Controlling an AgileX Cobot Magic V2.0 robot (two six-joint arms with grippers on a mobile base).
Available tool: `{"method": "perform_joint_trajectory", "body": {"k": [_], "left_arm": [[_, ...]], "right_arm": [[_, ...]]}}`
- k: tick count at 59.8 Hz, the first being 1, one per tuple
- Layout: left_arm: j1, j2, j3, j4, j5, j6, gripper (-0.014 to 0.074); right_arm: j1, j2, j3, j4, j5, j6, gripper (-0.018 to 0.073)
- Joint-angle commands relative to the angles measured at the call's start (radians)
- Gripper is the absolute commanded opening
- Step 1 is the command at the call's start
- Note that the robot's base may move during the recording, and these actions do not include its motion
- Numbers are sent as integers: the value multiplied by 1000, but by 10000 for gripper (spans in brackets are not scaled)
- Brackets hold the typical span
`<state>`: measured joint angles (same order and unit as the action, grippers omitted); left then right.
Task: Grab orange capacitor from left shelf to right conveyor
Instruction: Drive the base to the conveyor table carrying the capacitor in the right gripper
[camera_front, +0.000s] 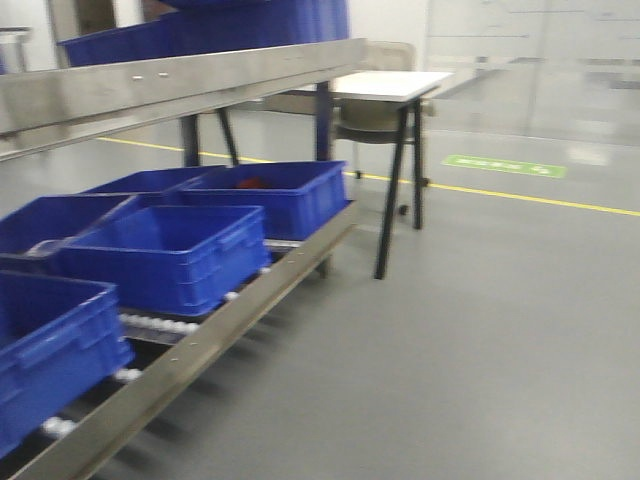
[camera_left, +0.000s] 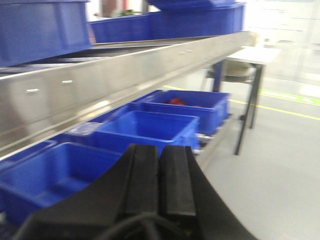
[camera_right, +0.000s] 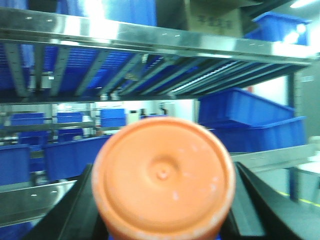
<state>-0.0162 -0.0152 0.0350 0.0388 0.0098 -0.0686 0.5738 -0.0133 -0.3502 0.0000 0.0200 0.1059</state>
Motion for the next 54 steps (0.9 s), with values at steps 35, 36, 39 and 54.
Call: {"method": "perform_joint_trajectory", "body": {"k": [35,36,39,54], "left_arm": [[-1,-9,22,-1,-89,-2,-126],[-1,-9,22,-1,-89,-2,-126],[-1,-9,22,-1,-89,-2,-126],[-1,-9,22,-1,-89,-2,-126]], "right_arm": [[-1,-12,-30,-14,-81,-7,48],[-1,-12,-30,-14,-81,-7,48],[-1,-12,-30,-14,-81,-7,48],[-1,-12,-30,-14,-81,-7,48]]}}
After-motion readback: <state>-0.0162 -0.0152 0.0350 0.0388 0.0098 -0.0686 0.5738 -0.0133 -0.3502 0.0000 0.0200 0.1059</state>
